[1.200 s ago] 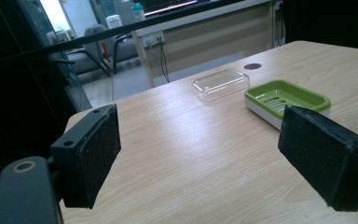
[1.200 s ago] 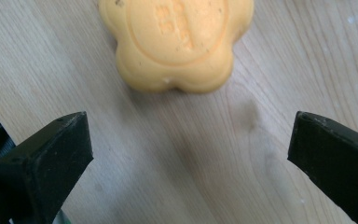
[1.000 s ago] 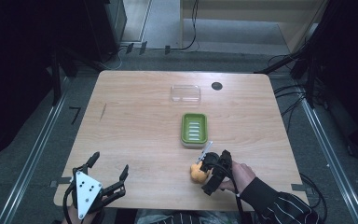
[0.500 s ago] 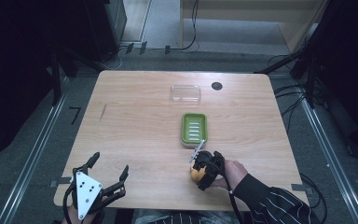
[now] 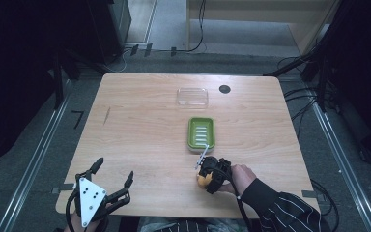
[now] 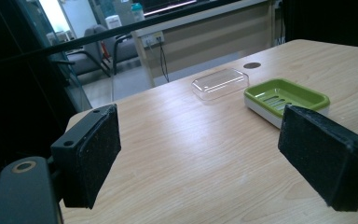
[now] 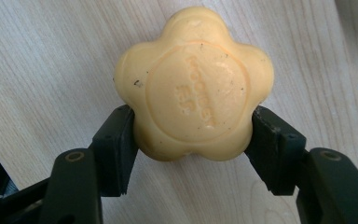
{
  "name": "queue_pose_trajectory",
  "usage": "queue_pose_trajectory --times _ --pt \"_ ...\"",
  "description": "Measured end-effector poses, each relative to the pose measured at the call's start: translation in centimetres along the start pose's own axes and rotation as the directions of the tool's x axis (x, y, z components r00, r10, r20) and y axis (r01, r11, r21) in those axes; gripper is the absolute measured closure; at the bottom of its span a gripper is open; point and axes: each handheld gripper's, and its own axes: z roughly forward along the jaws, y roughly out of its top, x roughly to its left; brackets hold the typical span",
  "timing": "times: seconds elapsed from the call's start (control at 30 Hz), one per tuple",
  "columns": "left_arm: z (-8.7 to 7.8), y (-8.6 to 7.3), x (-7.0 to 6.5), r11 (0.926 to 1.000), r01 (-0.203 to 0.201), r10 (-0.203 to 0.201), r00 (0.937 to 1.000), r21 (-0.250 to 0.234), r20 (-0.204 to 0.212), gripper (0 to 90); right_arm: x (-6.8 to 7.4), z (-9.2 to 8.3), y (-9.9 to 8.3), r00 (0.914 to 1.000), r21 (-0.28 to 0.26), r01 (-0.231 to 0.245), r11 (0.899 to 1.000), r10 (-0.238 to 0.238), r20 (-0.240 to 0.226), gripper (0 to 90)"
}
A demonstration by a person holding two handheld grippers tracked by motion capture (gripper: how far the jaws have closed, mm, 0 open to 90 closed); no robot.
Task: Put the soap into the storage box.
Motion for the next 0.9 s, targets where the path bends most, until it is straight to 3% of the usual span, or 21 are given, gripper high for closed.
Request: queue_pose_trajectory --times 0.37,0.9 --pt "0.01 -0.01 -0.02 1.0 -0.003 0.003 1.0 -0.002 0.004 13.0 0.25 0.42 0.4 0.9996 0.029 0.018 0.999 -0.018 0.023 39.6" --pt "0.06 0.03 -0.08 1.0 -0.002 0.002 1.0 0.001 0.001 13.0 0.25 0.3 0.19 0.9998 0.013 0.017 1.0 -0.017 0.014 40.0"
